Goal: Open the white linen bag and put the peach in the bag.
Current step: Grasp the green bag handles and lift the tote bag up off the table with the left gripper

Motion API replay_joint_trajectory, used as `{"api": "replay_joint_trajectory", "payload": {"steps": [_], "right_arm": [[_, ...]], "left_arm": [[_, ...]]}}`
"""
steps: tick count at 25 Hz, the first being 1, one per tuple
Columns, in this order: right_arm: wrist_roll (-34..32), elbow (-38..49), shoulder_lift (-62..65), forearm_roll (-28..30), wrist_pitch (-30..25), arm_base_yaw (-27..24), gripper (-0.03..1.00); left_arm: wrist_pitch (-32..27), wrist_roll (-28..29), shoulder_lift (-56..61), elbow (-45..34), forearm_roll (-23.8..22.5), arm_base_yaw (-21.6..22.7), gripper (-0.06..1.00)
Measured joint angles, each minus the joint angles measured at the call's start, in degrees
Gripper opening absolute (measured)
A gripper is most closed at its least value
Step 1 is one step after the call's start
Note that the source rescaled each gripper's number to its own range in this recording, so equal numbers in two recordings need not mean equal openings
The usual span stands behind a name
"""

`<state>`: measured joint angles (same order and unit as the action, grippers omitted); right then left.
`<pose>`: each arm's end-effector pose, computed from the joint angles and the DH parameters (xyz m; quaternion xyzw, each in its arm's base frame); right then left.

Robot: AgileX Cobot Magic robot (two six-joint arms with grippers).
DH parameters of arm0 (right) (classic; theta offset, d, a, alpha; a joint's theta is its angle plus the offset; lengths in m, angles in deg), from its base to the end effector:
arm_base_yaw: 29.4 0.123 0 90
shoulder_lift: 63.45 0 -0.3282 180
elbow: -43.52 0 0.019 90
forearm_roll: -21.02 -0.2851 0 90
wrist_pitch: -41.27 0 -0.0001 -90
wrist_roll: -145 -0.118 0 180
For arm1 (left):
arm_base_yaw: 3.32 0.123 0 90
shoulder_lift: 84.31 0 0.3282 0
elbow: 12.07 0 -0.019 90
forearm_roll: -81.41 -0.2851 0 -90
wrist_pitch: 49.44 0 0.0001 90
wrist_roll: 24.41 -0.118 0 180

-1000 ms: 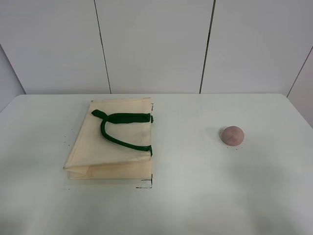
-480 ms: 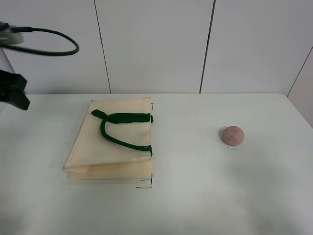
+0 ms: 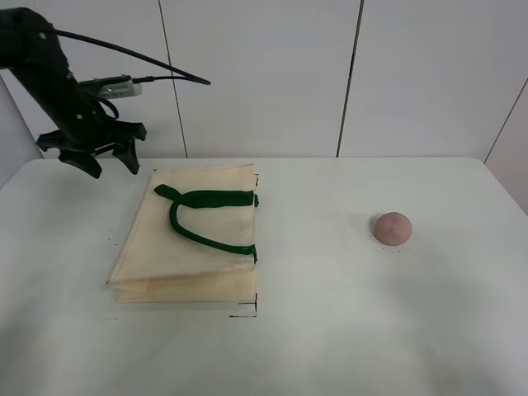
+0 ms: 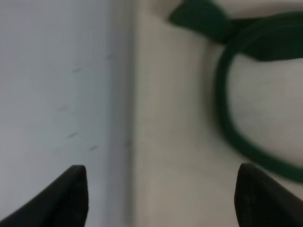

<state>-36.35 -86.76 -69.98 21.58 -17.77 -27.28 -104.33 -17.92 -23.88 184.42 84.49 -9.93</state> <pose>0.0071 -0.0007 0.2840 -0.0056 0.8447 0.0113 0.5351 0.4843 -0.0613 0.2532 -0.0099 0.9812 -0.0462 0.1870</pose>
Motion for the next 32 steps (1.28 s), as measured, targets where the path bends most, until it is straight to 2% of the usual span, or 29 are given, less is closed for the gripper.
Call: {"api": "replay_joint_trajectory", "payload": {"steps": [6,11,14,19,26,28,29,30,32], "right_arm": [[0.0,0.0,0.0,0.0,0.0,0.0,1.0],[0.0,0.0,0.0,0.0,0.0,0.0,1.0],[0.0,0.0,0.0,0.0,0.0,0.0,1.0],[0.0,0.0,0.0,0.0,0.0,0.0,1.0],[0.0,0.0,0.0,0.0,0.0,0.0,1.0],[0.0,0.0,0.0,0.0,0.0,0.0,1.0],[0.0,0.0,0.0,0.0,0.0,0.0,1.0],[0.0,0.0,0.0,0.0,0.0,0.0,1.0],[0.0,0.0,0.0,0.0,0.0,0.0,1.0]], "left_arm": [[2.43,5.74,-7.09,2.84,0.17,-4.65,1.0],[5.33,6.41,-11.67,2.84,-0.12,-6.79,1.0],[6.51,7.04,-13.89,2.84,-0.69,-7.49,1.0],[8.09,8.99,-17.2,2.88,-4.16,-7.5,1.0],[9.94,9.12,-19.39,2.88,-4.1,-7.46,0.99],[9.99,9.16,-19.57,2.88,-3.85,-7.46,0.93],[9.99,9.16,-19.71,2.88,-3.52,-7.46,0.85],[10.04,9.29,-19.76,2.88,-3.08,-7.46,0.76],[10.04,9.29,-19.77,3.02,-2.78,-7.73,0.47]]}}
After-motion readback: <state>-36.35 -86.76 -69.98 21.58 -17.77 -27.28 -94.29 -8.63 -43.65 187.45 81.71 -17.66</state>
